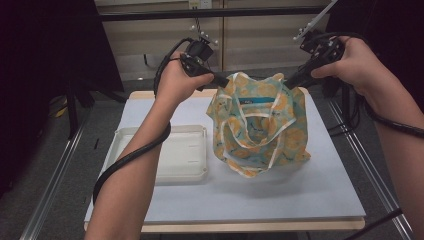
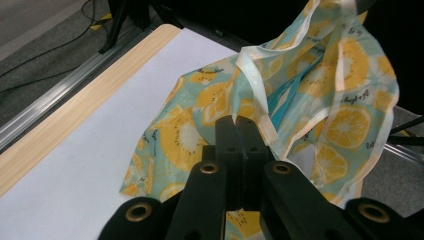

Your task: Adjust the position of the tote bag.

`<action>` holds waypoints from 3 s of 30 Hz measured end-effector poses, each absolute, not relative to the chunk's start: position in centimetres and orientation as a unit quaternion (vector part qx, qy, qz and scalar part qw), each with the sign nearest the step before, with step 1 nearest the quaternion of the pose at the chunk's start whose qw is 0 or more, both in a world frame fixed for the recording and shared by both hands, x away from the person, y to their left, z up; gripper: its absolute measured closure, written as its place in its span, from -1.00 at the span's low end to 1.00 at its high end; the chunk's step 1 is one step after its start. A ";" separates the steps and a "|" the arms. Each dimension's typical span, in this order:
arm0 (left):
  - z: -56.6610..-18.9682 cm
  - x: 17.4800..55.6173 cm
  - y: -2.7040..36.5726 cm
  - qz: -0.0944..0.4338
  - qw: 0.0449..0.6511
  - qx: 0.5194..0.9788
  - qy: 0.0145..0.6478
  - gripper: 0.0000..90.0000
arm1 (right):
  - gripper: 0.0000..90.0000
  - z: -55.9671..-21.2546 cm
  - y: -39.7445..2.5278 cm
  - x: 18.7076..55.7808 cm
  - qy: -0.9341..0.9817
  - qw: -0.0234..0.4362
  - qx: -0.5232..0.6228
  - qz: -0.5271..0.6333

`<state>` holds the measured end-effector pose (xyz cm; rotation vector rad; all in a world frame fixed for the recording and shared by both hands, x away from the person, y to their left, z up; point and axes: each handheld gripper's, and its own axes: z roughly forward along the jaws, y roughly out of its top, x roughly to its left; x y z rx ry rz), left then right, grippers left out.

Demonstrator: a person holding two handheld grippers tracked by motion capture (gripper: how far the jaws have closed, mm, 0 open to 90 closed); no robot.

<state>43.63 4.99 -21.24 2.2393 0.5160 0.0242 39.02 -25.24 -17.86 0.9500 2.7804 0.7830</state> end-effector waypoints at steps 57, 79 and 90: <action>-21.5 42.5 0.7 0.019 0.359 0.923 0.140 1.00 | 0.98 -22.3 -26.0 40.7 0.906 0.036 0.358 0.224; -24.8 46.0 0.3 0.037 0.389 0.896 0.209 1.00 | 0.84 -22.4 -26.8 40.5 0.913 0.041 0.345 0.214; -25.3 45.9 0.2 0.031 0.385 0.899 0.208 1.00 | 0.52 -20.2 -26.0 39.7 0.911 0.065 0.343 0.221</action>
